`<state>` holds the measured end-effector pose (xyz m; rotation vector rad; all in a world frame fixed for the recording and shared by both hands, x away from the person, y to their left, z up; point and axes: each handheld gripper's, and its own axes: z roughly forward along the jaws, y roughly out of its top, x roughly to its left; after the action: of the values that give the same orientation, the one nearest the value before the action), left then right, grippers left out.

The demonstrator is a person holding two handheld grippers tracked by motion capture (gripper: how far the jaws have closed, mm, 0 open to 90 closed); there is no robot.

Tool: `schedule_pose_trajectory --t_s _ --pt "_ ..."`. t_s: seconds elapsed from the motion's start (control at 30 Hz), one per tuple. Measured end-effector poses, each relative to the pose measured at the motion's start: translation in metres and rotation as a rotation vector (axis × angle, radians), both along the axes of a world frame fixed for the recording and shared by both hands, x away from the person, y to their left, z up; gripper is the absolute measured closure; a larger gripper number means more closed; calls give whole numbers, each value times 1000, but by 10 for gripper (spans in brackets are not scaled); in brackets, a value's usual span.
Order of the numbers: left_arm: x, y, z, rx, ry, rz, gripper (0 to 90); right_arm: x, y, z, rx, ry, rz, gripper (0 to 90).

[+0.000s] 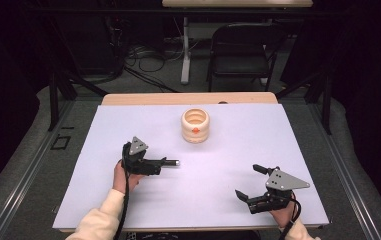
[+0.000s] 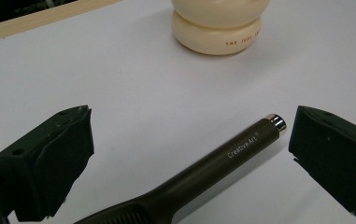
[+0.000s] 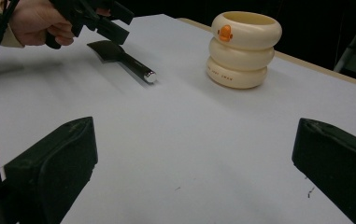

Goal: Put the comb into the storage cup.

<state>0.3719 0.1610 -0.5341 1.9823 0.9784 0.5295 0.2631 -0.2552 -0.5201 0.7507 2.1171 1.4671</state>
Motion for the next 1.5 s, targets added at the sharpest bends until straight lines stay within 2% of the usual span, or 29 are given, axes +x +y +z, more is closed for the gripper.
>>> schedule_pose_trajectory --t_s 0.1,0.23,0.33,0.53,0.6,0.63,0.7,0.73,0.77,0.9,0.93,0.97,1.03,1.07,1.1,1.13,1.27,1.5 --pt "2 -2 1 -1 5 12 2 0 0 0 -1 -4 2 0" --pt "7 -10 -1 18 32 10 1 0 0 0 2 -6 1 0" --pt "8 -15 0 32 30 9 6 1 1 0 -2 3 1 0" --pt "9 -20 -2 53 29 -11 92 0 -1 0 -3 -6 -6 0" --pt "9 -22 -3 54 30 -20 177 0 0 0 -5 0 -5 0" --pt "10 -23 -4 49 44 -33 209 0 0 0 -5 2 -4 0" --pt "11 -24 -4 48 50 -40 324 0 0 0 -5 3 -5 0" --pt "11 -26 -5 39 57 -48 324 0 0 0 -6 3 -7 0" --pt "12 -27 -5 45 55 -55 394 1 -1 0 -4 2 -8 0" --pt "13 -30 -6 26 53 -85 560 1 0 -1 -6 4 -8 0" --pt "13 -31 -6 30 54 -92 560 1 0 -1 -6 4 -8 0" --pt "14 -33 -8 22 59 -109 646 0 0 -1 -8 3 -4 0" --pt "14 -34 -9 25 58 -115 680 0 0 -1 -8 3 -3 0" --pt "15 -34 -9 22 62 -124 765 0 0 -1 -7 2 -2 0" --pt "15 -35 -10 17 66 -124 765 0 0 -1 -7 2 -2 0" --pt "17 -36 -11 9 67 -125 833 0 0 -1 -7 3 0 0" --pt "20 -37 -12 1 76 -133 897 1 0 -1 -9 3 -2 0" --pt "23 -43 -16 11 103 -157 900 1 1 -1 -13 9 1 0"
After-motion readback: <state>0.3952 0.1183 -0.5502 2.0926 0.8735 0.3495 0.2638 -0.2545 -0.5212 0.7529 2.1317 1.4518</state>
